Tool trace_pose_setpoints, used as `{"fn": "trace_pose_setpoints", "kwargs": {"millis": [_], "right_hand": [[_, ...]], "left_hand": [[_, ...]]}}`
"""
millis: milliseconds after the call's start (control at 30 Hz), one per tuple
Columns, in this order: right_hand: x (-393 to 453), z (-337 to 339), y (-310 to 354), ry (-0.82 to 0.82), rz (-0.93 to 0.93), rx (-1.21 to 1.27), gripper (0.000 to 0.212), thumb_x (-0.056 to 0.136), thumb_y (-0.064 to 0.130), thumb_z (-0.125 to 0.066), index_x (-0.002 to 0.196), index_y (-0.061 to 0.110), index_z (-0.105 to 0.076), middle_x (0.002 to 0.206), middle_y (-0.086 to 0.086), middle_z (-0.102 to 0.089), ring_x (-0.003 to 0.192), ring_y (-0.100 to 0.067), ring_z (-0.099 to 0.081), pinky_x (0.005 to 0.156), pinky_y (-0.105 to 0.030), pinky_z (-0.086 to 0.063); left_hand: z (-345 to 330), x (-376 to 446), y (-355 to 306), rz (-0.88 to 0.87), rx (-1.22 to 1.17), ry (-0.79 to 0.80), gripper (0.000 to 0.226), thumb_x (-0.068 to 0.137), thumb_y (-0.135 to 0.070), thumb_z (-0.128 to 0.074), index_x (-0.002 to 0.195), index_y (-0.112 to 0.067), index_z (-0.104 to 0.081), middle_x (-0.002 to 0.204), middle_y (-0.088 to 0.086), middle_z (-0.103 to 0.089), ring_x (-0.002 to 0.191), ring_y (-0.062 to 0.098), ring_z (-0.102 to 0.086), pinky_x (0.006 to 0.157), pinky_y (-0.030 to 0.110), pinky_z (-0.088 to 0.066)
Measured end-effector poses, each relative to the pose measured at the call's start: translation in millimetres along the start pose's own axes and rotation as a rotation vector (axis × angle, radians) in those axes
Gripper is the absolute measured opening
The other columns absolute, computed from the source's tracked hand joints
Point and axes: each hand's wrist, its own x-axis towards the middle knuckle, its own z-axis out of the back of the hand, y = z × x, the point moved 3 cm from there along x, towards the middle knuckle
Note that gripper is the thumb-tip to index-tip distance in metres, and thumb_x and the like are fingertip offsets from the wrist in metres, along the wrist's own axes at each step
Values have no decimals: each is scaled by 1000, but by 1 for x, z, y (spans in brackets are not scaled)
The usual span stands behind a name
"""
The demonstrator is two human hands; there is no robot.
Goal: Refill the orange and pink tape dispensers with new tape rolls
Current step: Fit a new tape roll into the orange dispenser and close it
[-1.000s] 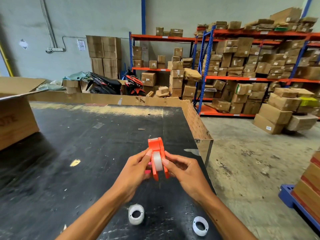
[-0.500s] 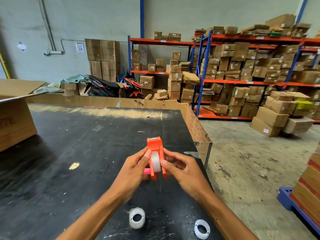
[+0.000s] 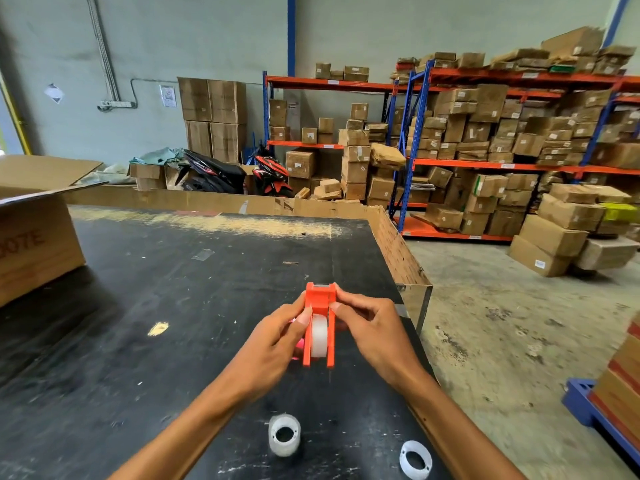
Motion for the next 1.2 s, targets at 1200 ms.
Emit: {"fn": "trace_pose_setpoints", "kwargs": {"millis": [1200], "right_hand": [[-3, -14, 18, -102, -34, 174, 28, 89, 11, -62, 80, 33, -76, 84, 11, -78, 91, -7, -72, 81, -21, -57]], "left_hand": [[11, 15, 3, -90, 165, -120, 39, 97, -33, -39, 135, -33, -50, 105, 15, -62, 98, 28, -60, 91, 44, -50]]}}
